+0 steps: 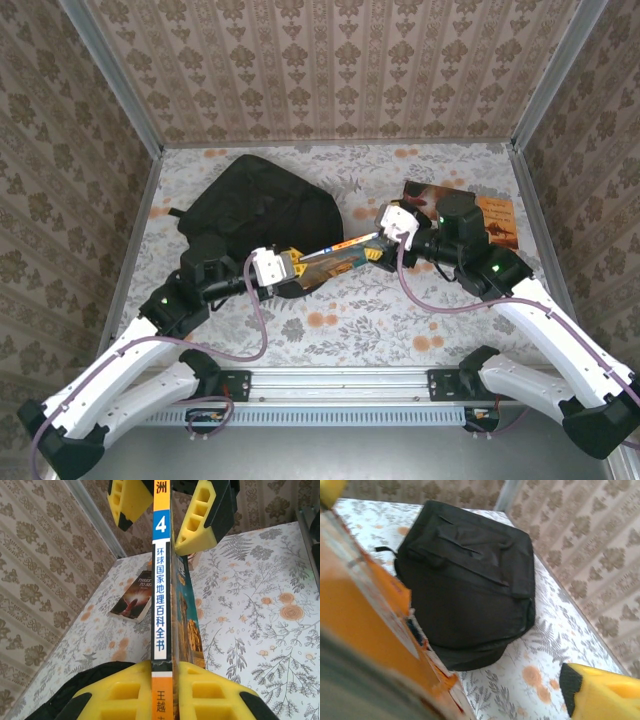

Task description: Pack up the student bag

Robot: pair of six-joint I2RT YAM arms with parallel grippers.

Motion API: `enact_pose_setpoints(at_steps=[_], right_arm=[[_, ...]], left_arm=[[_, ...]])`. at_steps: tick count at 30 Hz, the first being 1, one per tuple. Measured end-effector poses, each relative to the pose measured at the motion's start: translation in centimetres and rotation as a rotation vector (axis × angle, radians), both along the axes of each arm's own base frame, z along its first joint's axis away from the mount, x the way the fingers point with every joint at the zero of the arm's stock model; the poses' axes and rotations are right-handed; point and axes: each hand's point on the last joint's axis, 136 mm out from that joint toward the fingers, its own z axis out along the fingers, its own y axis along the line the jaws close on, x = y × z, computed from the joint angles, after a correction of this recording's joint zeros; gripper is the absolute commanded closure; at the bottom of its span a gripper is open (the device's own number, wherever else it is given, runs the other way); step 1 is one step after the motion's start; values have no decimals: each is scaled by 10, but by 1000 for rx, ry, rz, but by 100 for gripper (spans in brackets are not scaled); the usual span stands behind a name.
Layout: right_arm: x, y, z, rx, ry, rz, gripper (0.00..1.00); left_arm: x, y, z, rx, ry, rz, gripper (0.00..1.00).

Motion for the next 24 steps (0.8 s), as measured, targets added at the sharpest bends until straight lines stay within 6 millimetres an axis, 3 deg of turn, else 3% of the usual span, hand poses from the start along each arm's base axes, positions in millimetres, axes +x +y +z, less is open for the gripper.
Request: enact_pose_setpoints(at_steps=[3,4,7,9,11,12,17,21,24], right_arm=[[-11,8,3,20,12,78,45],[-15,10,4,30,18,104,54],[-26,16,6,55,44,164,100],[-31,18,6,71,70,186,100],[-31,17,7,86,88,182,100],[-30,16,8,99,100,179,100],[-17,1,18,273,163,68,100],[7,-22,30,466,294,-143,100],[23,-36,31,586,412,-277,100]], left_arm=[[-2,-1,1,0,-9,-14,100],[-3,-1,0,0,-9,-17,100],[-2,-2,2,-6,-16,-15,100],[2,-1,3,-14,-30,4,99],[6,-1,4,-27,-34,23,55],[8,-1,5,-41,-32,38,42],[34,9,23,-152,32,210,16],[63,23,33,-243,206,392,13],[97,38,41,-312,396,533,17]])
